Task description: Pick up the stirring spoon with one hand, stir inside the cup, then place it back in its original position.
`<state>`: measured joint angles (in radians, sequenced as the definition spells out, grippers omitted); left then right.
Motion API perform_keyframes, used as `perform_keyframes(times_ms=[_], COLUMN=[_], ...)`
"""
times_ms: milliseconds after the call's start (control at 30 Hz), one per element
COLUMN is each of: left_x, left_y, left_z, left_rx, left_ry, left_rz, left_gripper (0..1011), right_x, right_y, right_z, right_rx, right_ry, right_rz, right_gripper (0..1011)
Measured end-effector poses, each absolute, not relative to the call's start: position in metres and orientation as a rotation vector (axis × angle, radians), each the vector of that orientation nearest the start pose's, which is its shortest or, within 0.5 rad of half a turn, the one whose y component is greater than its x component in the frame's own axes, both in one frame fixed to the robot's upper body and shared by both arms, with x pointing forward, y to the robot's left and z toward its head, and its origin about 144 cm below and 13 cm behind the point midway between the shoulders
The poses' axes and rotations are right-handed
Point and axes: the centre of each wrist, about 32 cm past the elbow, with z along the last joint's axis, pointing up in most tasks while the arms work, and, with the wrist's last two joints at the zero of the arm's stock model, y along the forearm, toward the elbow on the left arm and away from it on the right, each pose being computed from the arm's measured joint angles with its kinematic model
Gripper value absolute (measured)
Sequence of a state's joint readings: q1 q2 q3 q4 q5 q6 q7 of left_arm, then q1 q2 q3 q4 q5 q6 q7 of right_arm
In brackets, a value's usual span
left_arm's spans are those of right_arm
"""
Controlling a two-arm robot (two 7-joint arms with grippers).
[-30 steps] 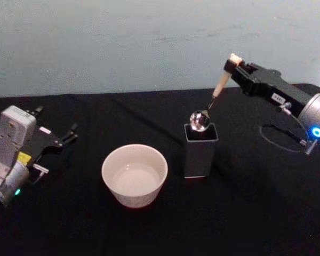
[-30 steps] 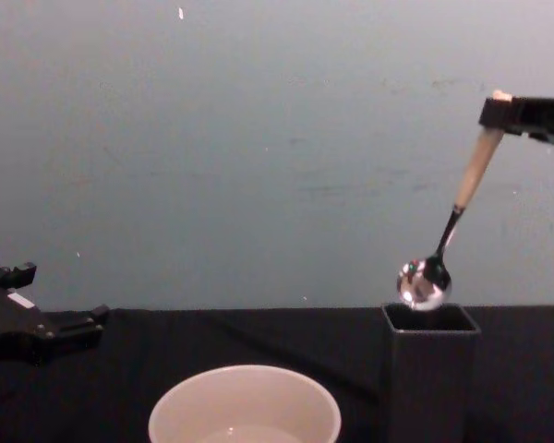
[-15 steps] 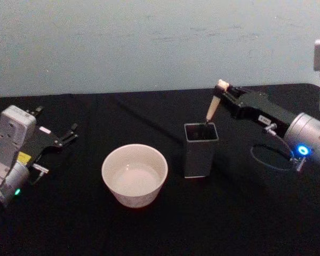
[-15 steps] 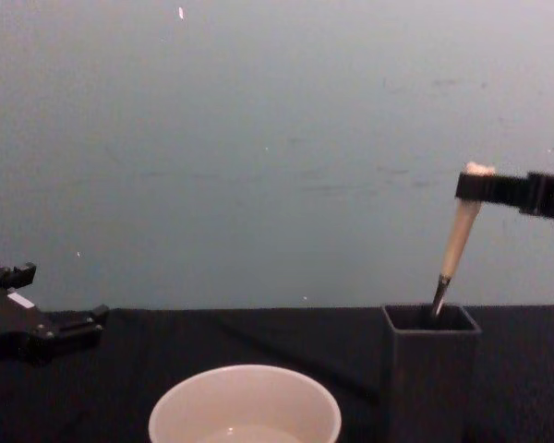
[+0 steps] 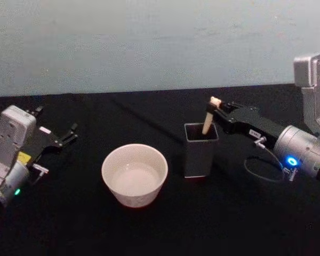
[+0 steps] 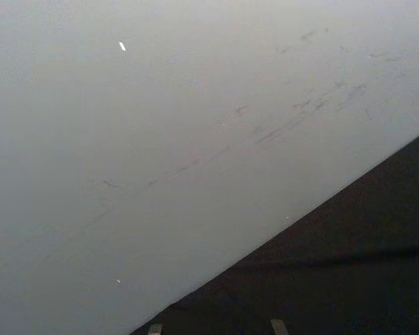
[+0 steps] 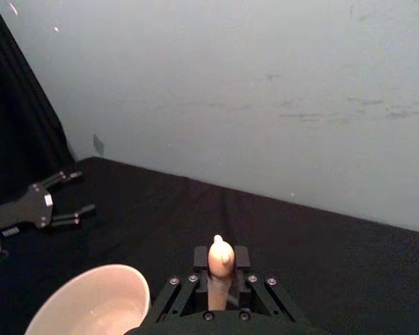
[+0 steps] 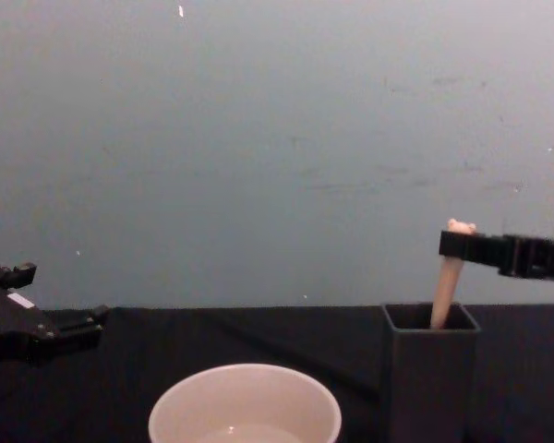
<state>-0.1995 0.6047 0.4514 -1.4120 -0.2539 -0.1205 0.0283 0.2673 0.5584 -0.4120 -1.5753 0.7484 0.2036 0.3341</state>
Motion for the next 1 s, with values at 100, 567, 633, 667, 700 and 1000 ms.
perform_keyframes(times_ms=[100,567,633,667,700,1000], left_x=[0.489,0.489,0.489,0.489,0.489,0.489], left_y=[0.310,0.310,0.310,0.310,0.310,0.310], left_z=[1.140,1.140,1.140,1.140,1.140,1.140], left_rx=[0.304,0.304,0.304,0.305,0.304,0.305], left_ry=[-0.285,-0.285,-0.285,-0.285,-0.285,-0.285], left_rz=[1.248,1.248,1.248,1.248,1.248,1.248], left_gripper=[1001,1001,1001,1001,1001,1001], right_x=[0.507,0.509,0.510,0.510,0.510,0.509], right_y=[-0.272,-0.271,-0.271,-0.271,-0.271,-0.271], right_z=[1.203,1.193,1.192,1.192,1.192,1.193], right_rx=[-0.042,-0.089,-0.092,-0.092,-0.092,-0.091], right_ry=[0.215,0.214,0.216,0.217,0.216,0.216], right_rz=[-0.871,-0.868,-0.863,-0.863,-0.863,-0.865], right_gripper=[221,221,221,221,221,221])
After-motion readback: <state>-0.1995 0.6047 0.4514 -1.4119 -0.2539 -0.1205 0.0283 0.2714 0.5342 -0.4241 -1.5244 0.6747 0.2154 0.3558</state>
